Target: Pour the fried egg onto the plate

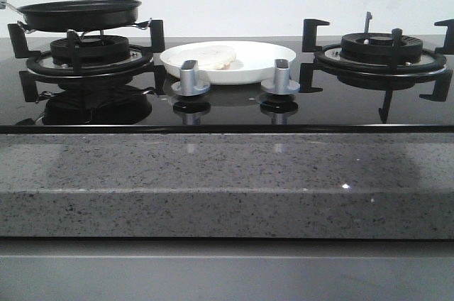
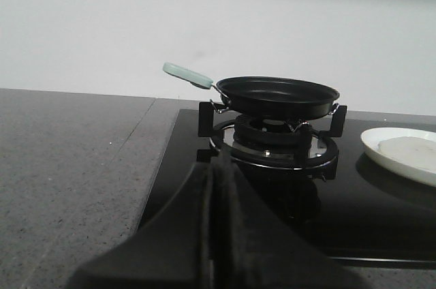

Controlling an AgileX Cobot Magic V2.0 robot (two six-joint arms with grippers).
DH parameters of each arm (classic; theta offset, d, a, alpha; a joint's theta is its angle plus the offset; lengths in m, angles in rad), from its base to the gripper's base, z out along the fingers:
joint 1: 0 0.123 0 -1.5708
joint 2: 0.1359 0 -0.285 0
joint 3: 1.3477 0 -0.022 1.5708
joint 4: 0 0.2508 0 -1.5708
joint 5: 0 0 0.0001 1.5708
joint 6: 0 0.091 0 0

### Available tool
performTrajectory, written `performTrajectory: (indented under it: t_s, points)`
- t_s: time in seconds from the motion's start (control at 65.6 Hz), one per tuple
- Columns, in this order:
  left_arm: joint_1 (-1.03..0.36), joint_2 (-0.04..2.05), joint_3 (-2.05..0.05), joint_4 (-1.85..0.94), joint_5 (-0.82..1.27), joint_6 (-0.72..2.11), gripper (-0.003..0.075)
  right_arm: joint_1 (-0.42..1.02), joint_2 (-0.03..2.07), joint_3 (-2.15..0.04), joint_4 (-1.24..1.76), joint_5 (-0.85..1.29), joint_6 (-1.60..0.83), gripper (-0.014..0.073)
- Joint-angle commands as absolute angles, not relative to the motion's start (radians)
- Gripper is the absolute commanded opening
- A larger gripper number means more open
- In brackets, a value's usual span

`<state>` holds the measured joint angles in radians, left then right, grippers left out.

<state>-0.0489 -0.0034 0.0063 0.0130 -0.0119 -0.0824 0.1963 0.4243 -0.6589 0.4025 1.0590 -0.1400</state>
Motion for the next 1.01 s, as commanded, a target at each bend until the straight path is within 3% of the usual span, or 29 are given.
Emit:
performTrajectory:
  t_s: [0.0,0.991]
  points:
    - [-0.045,-0.02,0.011,0.015,-0.072,-0.083,-0.002,0.189,0.431,-0.683,0.429,1.006,-0.15,-0.0068]
    - [-0.045,-0.018,0.011,0.015,-0.076,-0.083,-0.002,0.189,0.415,-0.677,0.412,0.979,-0.15,-0.0068]
